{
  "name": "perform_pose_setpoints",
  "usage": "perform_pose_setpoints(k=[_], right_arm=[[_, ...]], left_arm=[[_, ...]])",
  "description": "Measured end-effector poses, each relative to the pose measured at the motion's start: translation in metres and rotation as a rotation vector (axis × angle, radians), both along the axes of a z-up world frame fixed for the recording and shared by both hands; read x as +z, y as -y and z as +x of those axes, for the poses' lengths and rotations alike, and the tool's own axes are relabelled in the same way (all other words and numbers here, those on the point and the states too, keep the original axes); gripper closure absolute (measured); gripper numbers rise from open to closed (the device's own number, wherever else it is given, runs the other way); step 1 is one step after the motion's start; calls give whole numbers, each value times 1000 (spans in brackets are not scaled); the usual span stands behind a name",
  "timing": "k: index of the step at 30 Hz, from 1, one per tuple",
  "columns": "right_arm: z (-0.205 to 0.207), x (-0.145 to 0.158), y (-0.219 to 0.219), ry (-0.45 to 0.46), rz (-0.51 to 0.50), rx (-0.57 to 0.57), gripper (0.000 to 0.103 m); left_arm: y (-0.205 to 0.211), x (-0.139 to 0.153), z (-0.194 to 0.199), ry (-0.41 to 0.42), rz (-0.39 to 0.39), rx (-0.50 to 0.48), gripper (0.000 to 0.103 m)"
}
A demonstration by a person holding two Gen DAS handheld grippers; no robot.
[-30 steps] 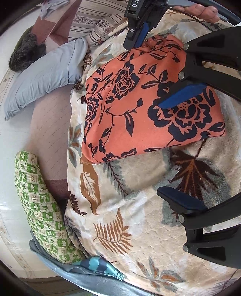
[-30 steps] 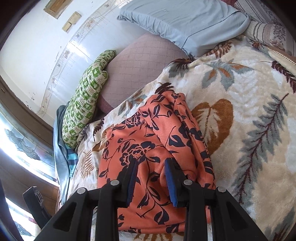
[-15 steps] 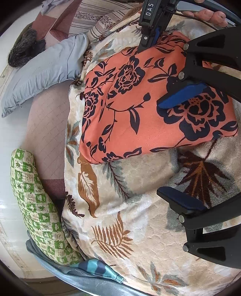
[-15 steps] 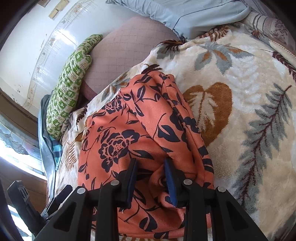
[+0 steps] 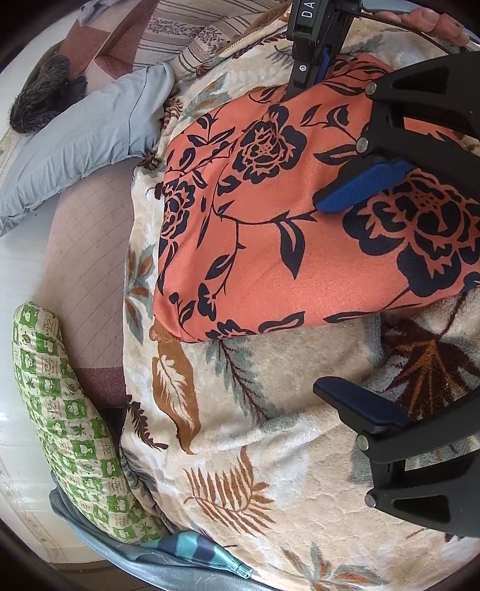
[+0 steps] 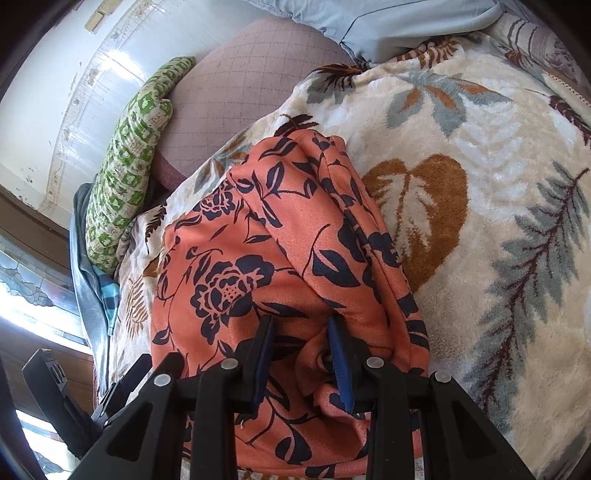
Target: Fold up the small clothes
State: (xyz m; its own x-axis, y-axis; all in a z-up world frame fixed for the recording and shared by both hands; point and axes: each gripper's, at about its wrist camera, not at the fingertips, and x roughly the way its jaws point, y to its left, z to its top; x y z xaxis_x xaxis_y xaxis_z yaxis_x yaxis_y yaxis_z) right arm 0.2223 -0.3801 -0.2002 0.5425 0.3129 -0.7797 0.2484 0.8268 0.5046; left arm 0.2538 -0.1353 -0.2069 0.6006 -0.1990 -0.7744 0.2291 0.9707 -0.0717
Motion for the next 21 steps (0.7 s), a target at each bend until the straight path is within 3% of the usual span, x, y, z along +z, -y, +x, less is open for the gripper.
perform_pose_setpoints(k=[14,21], right_arm=[[5,0,1,-11,10,31,69],[-5,19,13,82,75,65,69]], left_arm=[[6,-12,16,-38,-39,1,2],[9,-12,18,-39,-35,-6,2]])
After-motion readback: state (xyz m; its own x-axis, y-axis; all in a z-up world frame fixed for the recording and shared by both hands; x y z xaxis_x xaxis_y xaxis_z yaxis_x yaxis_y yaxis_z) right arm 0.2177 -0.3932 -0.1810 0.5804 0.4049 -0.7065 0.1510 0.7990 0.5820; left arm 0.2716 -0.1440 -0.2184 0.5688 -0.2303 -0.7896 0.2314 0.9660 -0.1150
